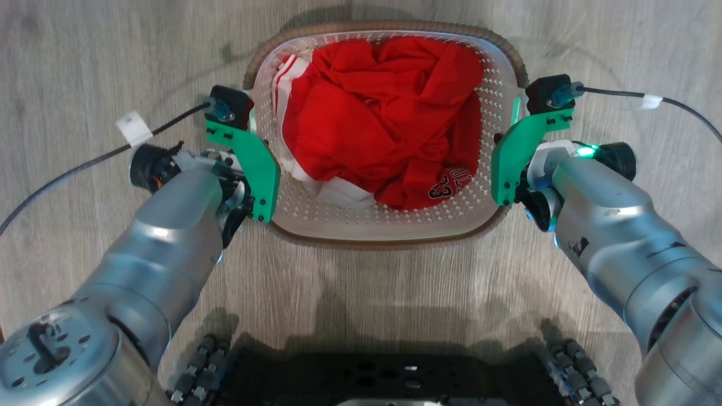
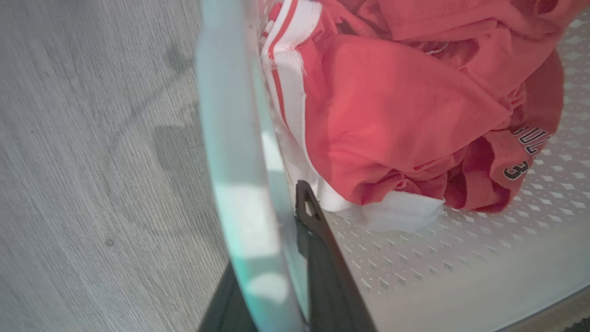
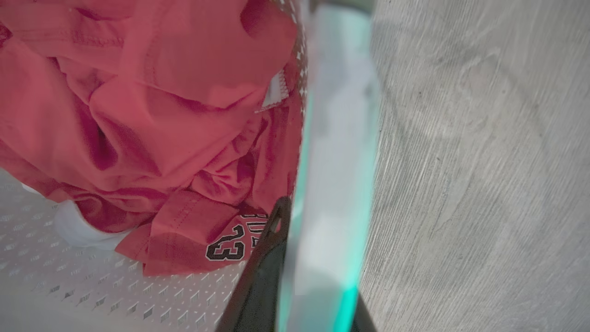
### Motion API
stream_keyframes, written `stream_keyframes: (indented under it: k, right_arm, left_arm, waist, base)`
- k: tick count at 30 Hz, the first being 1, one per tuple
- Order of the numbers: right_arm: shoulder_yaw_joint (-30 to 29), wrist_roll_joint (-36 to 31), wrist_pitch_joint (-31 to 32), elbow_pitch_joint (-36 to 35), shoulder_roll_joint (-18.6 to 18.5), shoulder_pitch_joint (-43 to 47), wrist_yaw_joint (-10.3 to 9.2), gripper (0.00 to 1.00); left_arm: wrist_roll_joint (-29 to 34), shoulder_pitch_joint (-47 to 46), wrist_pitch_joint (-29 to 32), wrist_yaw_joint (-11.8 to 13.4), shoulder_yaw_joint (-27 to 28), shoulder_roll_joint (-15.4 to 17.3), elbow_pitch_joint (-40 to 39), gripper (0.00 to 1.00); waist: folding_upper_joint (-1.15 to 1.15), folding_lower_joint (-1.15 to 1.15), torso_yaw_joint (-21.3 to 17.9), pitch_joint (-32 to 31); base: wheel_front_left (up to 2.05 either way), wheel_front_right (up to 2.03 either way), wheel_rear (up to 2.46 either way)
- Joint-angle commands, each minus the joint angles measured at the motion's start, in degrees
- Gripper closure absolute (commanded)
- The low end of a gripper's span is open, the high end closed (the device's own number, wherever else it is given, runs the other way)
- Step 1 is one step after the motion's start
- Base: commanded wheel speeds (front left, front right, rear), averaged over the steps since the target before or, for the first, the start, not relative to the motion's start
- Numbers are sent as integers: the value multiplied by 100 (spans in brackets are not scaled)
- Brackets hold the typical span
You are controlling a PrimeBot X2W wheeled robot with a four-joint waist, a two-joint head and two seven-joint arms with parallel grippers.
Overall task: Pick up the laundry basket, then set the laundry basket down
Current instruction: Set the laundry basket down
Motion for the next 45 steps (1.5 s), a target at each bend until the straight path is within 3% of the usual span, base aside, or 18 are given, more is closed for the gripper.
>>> stream_keyframes:
  k: [1,20,21,22,23,36,45]
  right_arm:
    - [58,-83,-70,-96,125,136,42,100]
    - [-77,-35,-11,-39,21,113,42,100]
    - [-96,-33,-13,-39,5,114,42,72]
    - [-117,-32,-28,-39,-9,115,42,37]
    - [-152,-17,-24,-39,-23,124,42,0]
    - [-394,-83,152,-38,-31,218,42,0]
    - [-542,-163,272,-38,34,433,42,0]
  left_arm:
    - [50,-107,-40,-102,38,-52,-163,100]
    - [55,-185,-254,-50,-14,-52,-235,100]
    - [60,-189,-276,-32,-16,-52,-220,84]
    - [69,-194,-293,-10,-18,-52,-203,23]
    - [63,-192,-302,24,-19,-52,-184,0]
    - [188,-160,-454,210,-37,-52,-32,0]
    - [138,66,-526,344,-41,-52,39,0]
  waist:
    - [0,-1,33,116]
    - [0,-1,121,415]
    - [0,-1,119,415]
    - [0,-1,117,415]
    - [0,-1,113,413]
    - [0,-1,85,282]
    - [0,-1,17,-227]
  base:
    - [0,0,0]
    - [0,0,0]
    - [0,0,0]
    - [0,0,0]
    - [0,0,0]
    - [0,0,0]
    - [0,0,0]
